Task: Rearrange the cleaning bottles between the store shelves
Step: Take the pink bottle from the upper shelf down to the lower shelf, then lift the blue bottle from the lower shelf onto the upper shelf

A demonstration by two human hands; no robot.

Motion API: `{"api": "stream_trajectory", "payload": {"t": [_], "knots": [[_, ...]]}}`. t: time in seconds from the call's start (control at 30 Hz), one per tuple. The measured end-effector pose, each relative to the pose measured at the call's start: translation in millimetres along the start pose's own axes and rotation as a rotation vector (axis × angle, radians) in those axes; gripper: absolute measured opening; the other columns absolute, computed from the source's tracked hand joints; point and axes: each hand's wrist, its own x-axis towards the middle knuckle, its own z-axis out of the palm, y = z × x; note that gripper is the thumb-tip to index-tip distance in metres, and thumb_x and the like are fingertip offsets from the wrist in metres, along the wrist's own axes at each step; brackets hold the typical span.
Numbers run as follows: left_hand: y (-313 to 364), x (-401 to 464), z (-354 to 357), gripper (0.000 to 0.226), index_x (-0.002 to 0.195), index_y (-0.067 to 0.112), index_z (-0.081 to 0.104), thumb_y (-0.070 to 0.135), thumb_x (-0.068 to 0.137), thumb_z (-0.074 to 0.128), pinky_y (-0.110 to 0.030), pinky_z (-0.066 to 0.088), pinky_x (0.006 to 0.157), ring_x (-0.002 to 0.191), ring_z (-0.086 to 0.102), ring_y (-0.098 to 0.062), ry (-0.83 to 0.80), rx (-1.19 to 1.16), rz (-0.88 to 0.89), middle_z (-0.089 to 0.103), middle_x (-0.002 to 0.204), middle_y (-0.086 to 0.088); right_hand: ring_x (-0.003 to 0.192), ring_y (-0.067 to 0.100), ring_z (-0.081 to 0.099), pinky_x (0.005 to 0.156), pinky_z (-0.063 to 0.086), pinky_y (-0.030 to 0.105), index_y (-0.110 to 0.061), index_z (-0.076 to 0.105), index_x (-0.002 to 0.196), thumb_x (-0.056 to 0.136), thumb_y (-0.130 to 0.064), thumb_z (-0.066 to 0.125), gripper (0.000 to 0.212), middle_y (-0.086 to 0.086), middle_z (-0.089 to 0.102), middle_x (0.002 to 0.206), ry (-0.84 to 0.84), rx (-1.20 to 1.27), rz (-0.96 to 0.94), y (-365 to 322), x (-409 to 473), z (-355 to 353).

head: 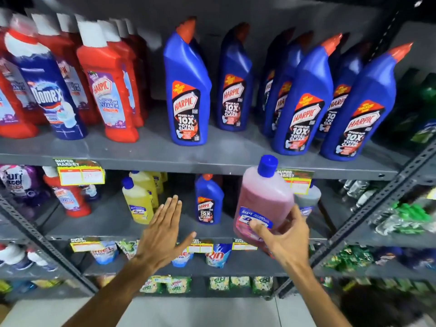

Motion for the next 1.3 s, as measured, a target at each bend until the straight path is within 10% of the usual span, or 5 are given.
{"api": "stream_trajectory", "payload": {"t": [0.33,1.0,1.3], "knots": [[-16.3,24.3,98.0,0.105,0.164,0.003,-0.006,0.078,0.097,0.025,-0.034,-0.009,0.128,0.162,-0.013,-0.027,-0.226,-0.117,-0.062,-0.017,0.173,-0.015,0.075,-0.017,0.071,0.06,0.053,0.004,-0.036,0.055,0.094,0.061,-0.019,0.102,0.061,-0.025,0.073,0.081,0.195,-0.069,0.282,126.1,-12.9,70.6],[-34.4,59.3,200.2,0.124,0.162,-0.007,0.012,0.088,0.084,-0.01,-0.047,0.014,0.132,0.161,0.011,-0.039,-0.269,-0.157,-0.128,0.007,0.172,-0.027,0.088,-0.002,0.076,0.08,0.063,0.027,-0.059,0.05,0.101,0.069,-0.021,0.099,0.07,-0.016,0.07,0.106,0.38,-0.044,0.298,195.9,40.5,155.1],[-37.6,56.2,208.5,0.116,0.163,-0.003,0.008,0.087,0.09,0.005,-0.043,0.01,0.13,0.162,0.01,-0.035,-0.276,-0.129,-0.123,0.006,0.173,-0.022,0.114,0.023,0.061,0.092,0.059,0.035,-0.014,0.053,0.129,0.063,-0.029,0.103,0.084,0.012,0.052,0.127,0.393,-0.154,0.283,180.4,35.6,155.6]]}}
